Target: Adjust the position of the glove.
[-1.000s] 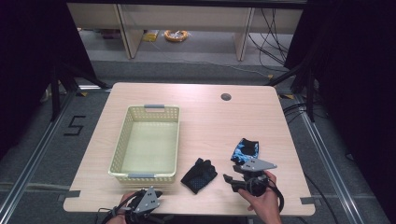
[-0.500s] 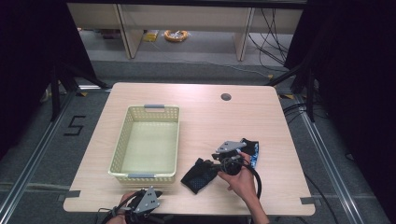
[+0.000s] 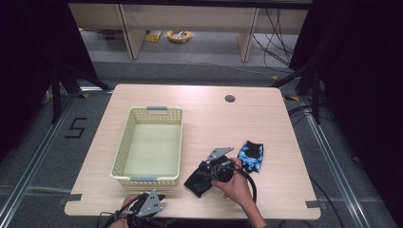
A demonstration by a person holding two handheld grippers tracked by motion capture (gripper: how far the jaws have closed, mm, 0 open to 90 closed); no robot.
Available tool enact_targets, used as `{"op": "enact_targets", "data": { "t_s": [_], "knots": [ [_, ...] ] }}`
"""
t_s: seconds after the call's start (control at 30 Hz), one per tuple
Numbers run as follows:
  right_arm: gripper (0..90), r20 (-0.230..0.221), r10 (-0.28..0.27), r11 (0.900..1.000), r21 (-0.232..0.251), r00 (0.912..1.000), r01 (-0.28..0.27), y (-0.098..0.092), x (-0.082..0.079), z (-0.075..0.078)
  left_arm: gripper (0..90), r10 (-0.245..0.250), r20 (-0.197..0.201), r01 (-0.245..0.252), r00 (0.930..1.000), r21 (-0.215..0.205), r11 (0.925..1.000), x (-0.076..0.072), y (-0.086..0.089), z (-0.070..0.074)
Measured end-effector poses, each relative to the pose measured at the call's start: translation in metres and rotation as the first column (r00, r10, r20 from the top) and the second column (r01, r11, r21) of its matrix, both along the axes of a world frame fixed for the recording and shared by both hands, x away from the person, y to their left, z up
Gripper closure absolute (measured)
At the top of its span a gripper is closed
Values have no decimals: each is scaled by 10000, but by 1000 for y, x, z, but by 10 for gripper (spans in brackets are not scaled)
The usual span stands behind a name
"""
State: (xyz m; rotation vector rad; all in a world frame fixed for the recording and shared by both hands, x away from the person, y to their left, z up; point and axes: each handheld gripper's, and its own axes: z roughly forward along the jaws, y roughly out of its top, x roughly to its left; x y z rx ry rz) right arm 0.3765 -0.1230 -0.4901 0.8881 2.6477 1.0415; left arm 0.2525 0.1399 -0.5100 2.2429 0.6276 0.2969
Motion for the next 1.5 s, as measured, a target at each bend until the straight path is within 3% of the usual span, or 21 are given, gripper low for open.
{"op": "enact_targets", "data": {
  "t_s": [0.07,0.13,0.17,0.23,0.33,0.43,0.5,0.53,0.67,0.73,0.77,0.83,0.87,1.0,1.03,1.17,1.23,1.27,1.4,1.47,1.5],
  "knots": [
    [553,-132,287,9996,-34,9995,-288,0,1,0,173,-24,13,24,10000,20,10000,0,0,0],
    [494,-157,173,9998,28,9997,-173,1,1,1,173,-38,-27,38,10000,-44,10000,0,0,-1],
    [479,-138,-178,9998,-2,9997,178,2,0,0,173,-52,-98,52,9999,1,10000,0,0,-1],
    [480,-287,-169,9995,-278,9994,161,2,3,-3,173,-67,-24,67,10000,78,9999,1,0,-1],
    [571,-572,-1,9986,-523,9984,-29,2,4,-11,173,-47,-118,46,9999,-80,10000,0,-2,-1],
    [714,-471,-238,9985,-495,9986,214,1,0,-11,173,-121,-158,122,9998,50,9999,1,-2,-1],
    [807,-247,54,9977,-667,9997,-70,1,-1,-10,173,-155,-113,155,9998,-10,9999,0,-1,-1],
    [850,15,41,9989,-464,10000,-40,3,-1,-11,173,-155,-113,155,9998,-10,9999,0,-1,-1],
    [870,119,306,9973,-667,9995,-298,3,-4,-7,174,-133,-82,133,9999,-34,9999,0,-1,0],
    [872,167,355,9984,-444,9992,-347,2,-7,-3,174,-96,-20,96,10000,-51,9999,0,-1,1],
    [872,449,291,9991,-307,9986,-278,1,-7,-1,174,-72,-85,70,9999,-203,9998,-1,-1,0],
    [873,654,-74,10000,-11,9978,75,-1,-12,9,174,-99,-24,99,9999,-66,9999,0,0,1],
    [873,628,-213,9994,269,9978,197,-5,-18,19,174,-152,-131,150,9998,-153,9998,0,0,1],
    [873,705,-406,9960,825,9967,347,-15,-28,31,174,-52,12,52,10000,-25,10000,1,0,1],
    [873,720,-712,9902,1255,9949,618,-26,-38,39,174,-52,-149,47,9999,-332,9994,-1,0,1],
    [873,804,-1142,9813,1648,9902,998,-36,-51,47,174,-85,-46,84,10000,-112,9999,0,1,2],
    [873,737,-1516,9720,1924,9857,1351,-42,-61,51,174,-45,-111,42,9999,-294,9996,-1,0,2],
    [873,589,-1754,9616,2243,9827,1582,-47,-72,52,174,-8,-105,5,9999,-303,9995,-1,0,2],
    [873,413,-2086,9476,2558,9771,1915,-55,-85,47,174,-10,-44,9,10000,-187,9998,0,1,2],
    [872,-6,-2537,9311,2710,9673,2443,-63,-97,41,174,-22,-74,20,10000,-271,9996,0,0,2],
    [872,176,-2514,9321,2739,9677,2371,-67,-97,38,174,-37,39,38,10000,-109,9999,1,0,2]
  ]
}}
